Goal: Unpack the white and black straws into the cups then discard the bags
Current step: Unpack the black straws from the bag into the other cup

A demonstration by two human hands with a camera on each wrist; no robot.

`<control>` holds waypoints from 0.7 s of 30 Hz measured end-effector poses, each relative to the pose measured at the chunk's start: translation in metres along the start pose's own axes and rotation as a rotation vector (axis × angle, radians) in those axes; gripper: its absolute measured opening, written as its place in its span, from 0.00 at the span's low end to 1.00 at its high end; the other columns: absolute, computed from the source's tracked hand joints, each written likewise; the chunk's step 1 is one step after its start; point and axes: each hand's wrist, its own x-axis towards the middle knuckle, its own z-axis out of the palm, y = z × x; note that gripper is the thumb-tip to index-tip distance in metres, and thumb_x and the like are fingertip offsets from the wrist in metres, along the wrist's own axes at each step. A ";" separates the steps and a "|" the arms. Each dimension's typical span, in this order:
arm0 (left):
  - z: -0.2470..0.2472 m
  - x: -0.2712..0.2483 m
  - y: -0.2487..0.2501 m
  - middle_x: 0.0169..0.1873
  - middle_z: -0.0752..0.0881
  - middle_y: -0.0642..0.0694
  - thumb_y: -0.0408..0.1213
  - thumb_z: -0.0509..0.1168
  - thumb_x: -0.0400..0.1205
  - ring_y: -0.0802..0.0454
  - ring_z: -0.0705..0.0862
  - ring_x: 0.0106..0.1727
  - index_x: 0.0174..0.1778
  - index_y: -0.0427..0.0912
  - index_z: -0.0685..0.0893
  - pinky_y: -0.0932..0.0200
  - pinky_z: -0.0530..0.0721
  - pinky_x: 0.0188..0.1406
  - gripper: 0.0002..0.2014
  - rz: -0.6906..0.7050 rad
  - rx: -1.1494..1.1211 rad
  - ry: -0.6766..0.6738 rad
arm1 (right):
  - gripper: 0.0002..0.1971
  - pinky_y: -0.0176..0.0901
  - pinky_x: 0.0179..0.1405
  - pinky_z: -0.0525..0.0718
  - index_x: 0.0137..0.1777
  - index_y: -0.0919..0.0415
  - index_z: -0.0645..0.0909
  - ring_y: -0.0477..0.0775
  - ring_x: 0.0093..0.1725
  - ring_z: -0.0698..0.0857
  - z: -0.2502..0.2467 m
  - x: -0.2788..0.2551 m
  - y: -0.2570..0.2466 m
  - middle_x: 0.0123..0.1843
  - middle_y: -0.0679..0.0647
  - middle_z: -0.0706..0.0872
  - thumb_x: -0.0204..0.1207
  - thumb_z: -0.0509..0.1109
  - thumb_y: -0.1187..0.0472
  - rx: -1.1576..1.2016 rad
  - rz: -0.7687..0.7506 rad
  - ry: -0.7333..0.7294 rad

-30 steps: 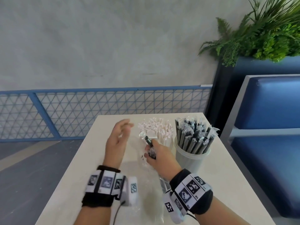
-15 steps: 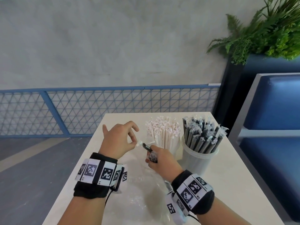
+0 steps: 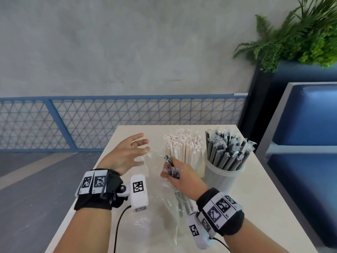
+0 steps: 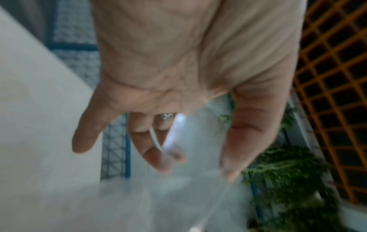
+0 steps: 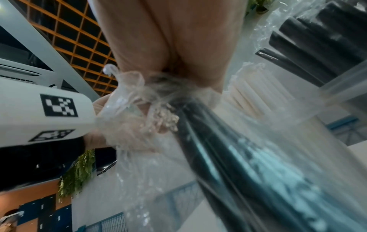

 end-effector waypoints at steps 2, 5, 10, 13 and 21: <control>0.003 0.002 -0.006 0.48 0.83 0.52 0.25 0.68 0.63 0.52 0.82 0.52 0.64 0.46 0.75 0.43 0.75 0.48 0.31 -0.037 -0.165 0.017 | 0.07 0.31 0.45 0.80 0.46 0.53 0.71 0.48 0.43 0.85 0.002 0.001 0.000 0.44 0.48 0.86 0.77 0.69 0.60 -0.042 0.004 -0.009; 0.005 0.005 -0.017 0.45 0.82 0.52 0.19 0.67 0.67 0.52 0.81 0.50 0.64 0.45 0.75 0.45 0.74 0.45 0.30 -0.062 -0.259 0.096 | 0.07 0.36 0.44 0.80 0.46 0.53 0.70 0.50 0.41 0.82 0.004 0.000 0.004 0.43 0.51 0.83 0.78 0.68 0.58 -0.098 0.033 -0.033; 0.016 0.008 -0.022 0.46 0.78 0.55 0.18 0.58 0.78 0.56 0.78 0.49 0.63 0.49 0.75 0.52 0.71 0.48 0.24 0.039 -0.122 0.258 | 0.07 0.19 0.37 0.75 0.51 0.53 0.73 0.38 0.36 0.80 0.007 -0.003 0.010 0.40 0.40 0.80 0.78 0.68 0.59 -0.059 0.027 -0.010; 0.018 0.009 -0.025 0.48 0.80 0.55 0.23 0.61 0.79 0.55 0.78 0.51 0.62 0.49 0.76 0.48 0.69 0.56 0.20 0.038 -0.084 0.264 | 0.09 0.23 0.41 0.79 0.55 0.52 0.76 0.35 0.36 0.83 0.003 -0.006 0.005 0.41 0.39 0.84 0.77 0.69 0.60 0.134 -0.001 0.084; 0.021 0.011 -0.025 0.51 0.80 0.55 0.25 0.64 0.78 0.54 0.77 0.55 0.64 0.51 0.73 0.47 0.69 0.62 0.22 0.108 0.136 0.242 | 0.12 0.29 0.43 0.82 0.57 0.54 0.79 0.40 0.39 0.85 0.001 -0.001 0.008 0.41 0.44 0.85 0.74 0.72 0.60 0.266 0.037 0.348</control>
